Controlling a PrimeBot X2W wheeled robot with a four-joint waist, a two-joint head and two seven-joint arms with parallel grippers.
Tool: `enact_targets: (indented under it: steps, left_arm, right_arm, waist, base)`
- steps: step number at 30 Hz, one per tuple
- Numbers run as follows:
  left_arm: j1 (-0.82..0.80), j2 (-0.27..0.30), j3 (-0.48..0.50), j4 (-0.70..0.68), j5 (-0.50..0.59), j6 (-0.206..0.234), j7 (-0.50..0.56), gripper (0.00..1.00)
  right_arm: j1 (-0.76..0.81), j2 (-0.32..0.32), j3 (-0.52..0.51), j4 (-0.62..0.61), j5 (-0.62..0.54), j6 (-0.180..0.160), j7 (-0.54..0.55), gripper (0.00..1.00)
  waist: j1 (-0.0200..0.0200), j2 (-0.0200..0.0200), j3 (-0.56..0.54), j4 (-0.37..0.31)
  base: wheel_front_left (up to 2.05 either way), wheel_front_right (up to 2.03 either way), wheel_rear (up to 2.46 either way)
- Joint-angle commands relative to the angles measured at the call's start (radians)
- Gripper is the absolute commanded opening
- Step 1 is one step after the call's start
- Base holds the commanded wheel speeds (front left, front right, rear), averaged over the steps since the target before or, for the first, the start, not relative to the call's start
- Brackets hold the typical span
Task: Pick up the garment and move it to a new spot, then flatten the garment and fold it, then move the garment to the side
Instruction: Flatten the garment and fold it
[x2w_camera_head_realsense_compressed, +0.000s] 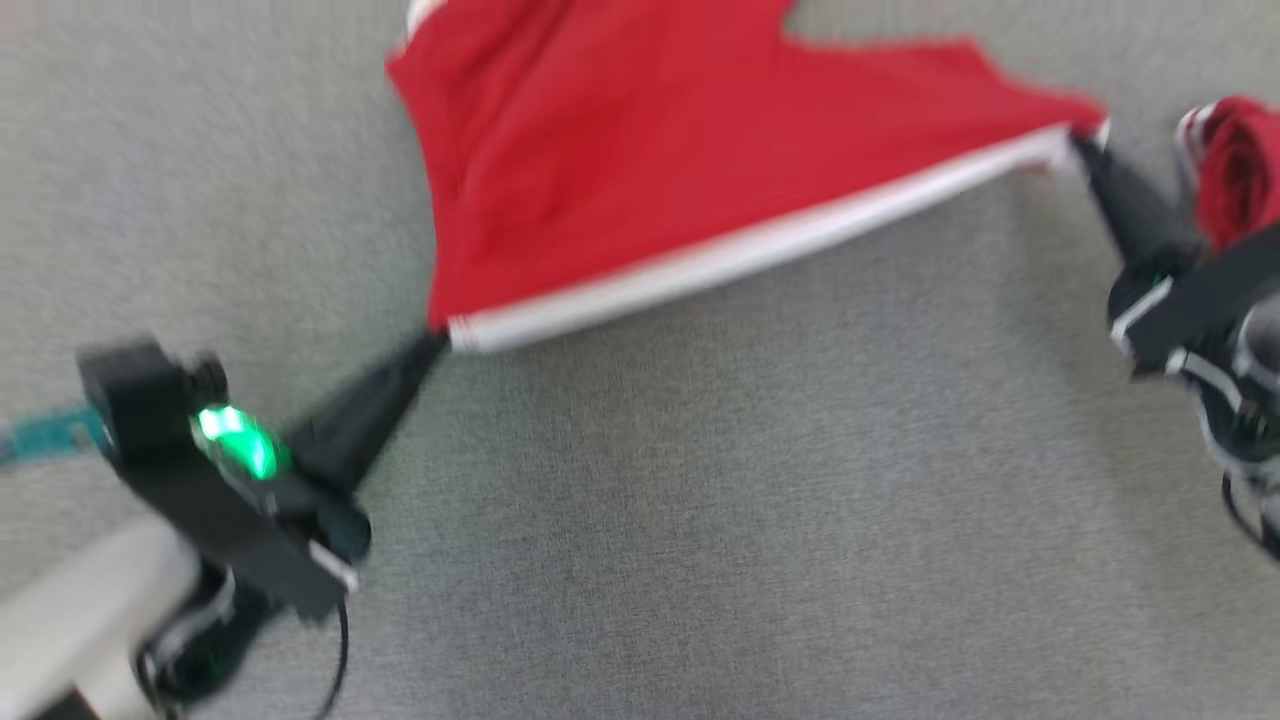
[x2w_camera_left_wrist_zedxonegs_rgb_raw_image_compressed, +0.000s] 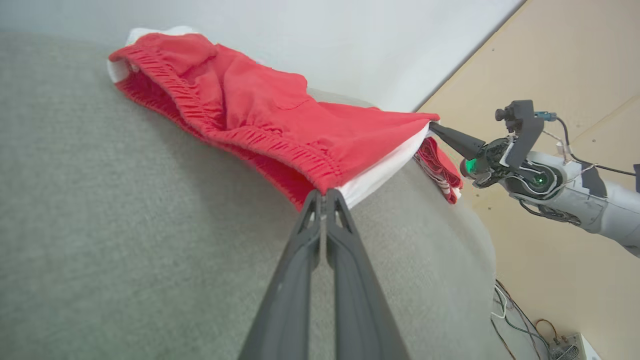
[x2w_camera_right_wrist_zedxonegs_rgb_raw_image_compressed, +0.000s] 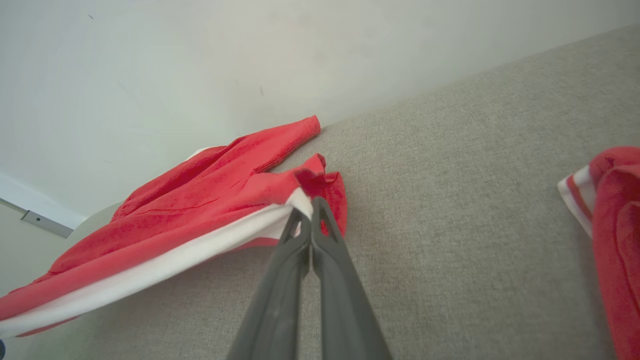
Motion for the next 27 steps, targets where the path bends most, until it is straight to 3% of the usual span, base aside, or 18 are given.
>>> enact_targets:
  steps: [1,15,24,27]
  left_arm:
    - [0.044,0.009,-0.001,-0.004,-0.002,0.0,-0.003,0.0]
    - [0.419,-0.023,0.051,-0.131,0.033,0.062,-0.003,0.0]
    - [0.578,-0.012,0.077,-0.253,-0.006,0.089,-0.003,0.0]
    - [0.596,-0.027,0.077,-0.255,-0.046,0.089,0.007,0.0]
  right_arm:
    - [0.034,-0.02,0.009,-0.005,0.011,0.0,0.002,0.0]
    - [0.33,-0.119,0.078,-0.128,0.118,0.0,-0.056,0.0]
    - [0.452,-0.299,0.1,-0.295,0.167,0.0,-0.02,0.0]
    - [0.454,-0.314,0.105,-0.3,0.174,0.0,0.009,0.0]
  waist:
    - [0.0004,0.0002,-0.096,0.001]
    - [0.0004,0.0002,-0.306,-0.001]
    - [0.0004,0.0002,-0.409,-0.001]
    - [0.0004,0.0002,-0.419,-0.003]
  base:
    - [0.0,0.0,0.0]
    - [0.0,0.0,0.0]
    - [0.0,0.0,0.0]
    - [0.0,0.0,0.0]
